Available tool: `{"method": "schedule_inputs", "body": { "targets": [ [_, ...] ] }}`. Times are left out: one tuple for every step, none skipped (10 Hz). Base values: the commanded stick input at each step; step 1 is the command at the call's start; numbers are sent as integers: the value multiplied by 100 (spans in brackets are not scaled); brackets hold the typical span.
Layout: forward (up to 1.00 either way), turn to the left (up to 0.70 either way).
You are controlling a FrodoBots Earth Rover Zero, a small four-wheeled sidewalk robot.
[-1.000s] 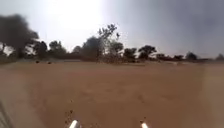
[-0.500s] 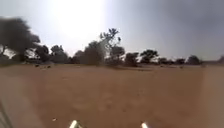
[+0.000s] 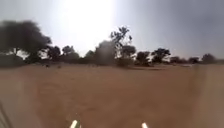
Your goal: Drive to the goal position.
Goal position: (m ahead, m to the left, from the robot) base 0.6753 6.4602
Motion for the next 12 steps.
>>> {"method": "schedule_inputs", "body": {
  "targets": [
    [100, 27],
    [100, 27],
    [100, 14],
    [100, 0],
    [100, 0],
    [100, 0],
    [100, 0],
    [100, 0],
    [100, 0],
    [100, 0],
    [100, 0],
    [100, 0]
  ]
}}
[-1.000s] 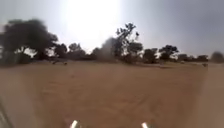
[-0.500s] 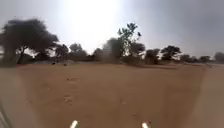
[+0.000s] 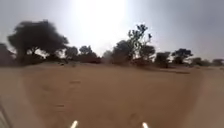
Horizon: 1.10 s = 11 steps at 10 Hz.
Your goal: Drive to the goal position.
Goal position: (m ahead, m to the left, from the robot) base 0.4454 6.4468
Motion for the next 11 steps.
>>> {"method": "schedule_inputs", "body": {
  "targets": [
    [100, 0],
    [100, 0],
    [100, 0],
    [100, 0],
    [100, 0],
    [100, 0],
    [100, 0],
    [100, 0],
    [100, 0],
    [100, 0],
    [100, 0]
  ]
}}
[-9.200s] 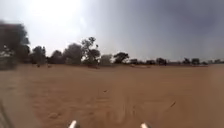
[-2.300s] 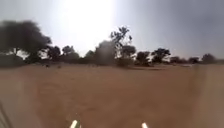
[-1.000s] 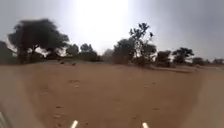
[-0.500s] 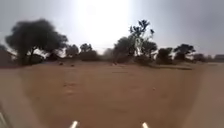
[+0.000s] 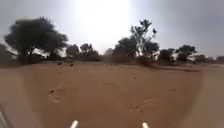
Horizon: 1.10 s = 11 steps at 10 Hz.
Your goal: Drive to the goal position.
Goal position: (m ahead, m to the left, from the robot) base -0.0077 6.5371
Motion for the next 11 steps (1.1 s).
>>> {"method": "schedule_inputs", "body": {
  "targets": [
    [100, 0],
    [100, 0],
    [100, -10],
    [100, -23],
    [100, -3],
    [100, 0],
    [100, 0],
    [100, 0],
    [100, 0],
    [100, 0],
    [100, 0]
  ]
}}
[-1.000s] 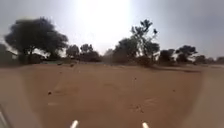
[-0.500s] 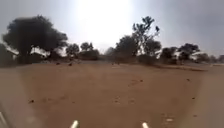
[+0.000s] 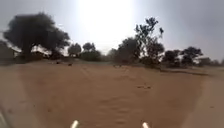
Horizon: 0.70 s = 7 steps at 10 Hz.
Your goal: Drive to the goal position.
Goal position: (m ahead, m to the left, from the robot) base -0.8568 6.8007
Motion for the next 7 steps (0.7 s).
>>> {"method": "schedule_inputs", "body": {
  "targets": [
    [100, 0],
    [100, 0],
    [100, 0],
    [100, 0],
    [100, 0],
    [100, 0],
    [100, 0]
  ]
}}
